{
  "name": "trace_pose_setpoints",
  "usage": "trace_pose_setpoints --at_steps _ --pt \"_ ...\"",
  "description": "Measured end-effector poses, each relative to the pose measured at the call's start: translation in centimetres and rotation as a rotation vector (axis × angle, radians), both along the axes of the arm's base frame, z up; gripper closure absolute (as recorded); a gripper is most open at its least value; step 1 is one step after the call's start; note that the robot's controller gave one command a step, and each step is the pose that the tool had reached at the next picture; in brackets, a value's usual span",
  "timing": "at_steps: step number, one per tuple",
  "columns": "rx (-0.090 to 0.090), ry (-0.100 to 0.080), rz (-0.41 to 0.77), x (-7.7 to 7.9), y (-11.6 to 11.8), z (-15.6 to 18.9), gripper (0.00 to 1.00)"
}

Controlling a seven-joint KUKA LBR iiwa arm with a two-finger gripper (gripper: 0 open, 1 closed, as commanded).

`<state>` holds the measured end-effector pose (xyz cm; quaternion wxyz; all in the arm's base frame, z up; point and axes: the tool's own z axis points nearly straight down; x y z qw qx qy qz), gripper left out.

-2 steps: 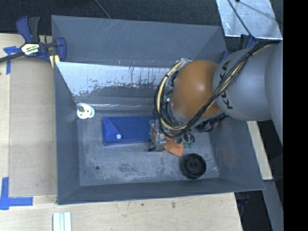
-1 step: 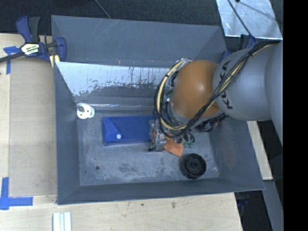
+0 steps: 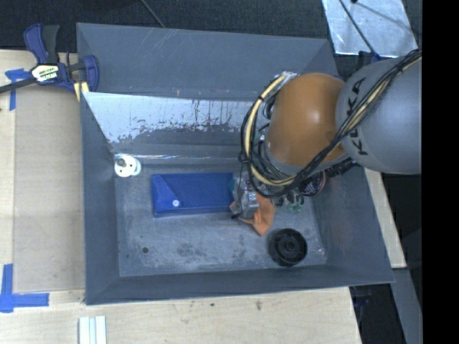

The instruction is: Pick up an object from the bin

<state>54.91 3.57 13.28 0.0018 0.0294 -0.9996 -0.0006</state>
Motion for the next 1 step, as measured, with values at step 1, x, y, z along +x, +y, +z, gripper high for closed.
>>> trace_pose_setpoints --at_steps 1 --pt "0.0 -0.018 -0.011 -0.07 0.77 0.63 1.0"
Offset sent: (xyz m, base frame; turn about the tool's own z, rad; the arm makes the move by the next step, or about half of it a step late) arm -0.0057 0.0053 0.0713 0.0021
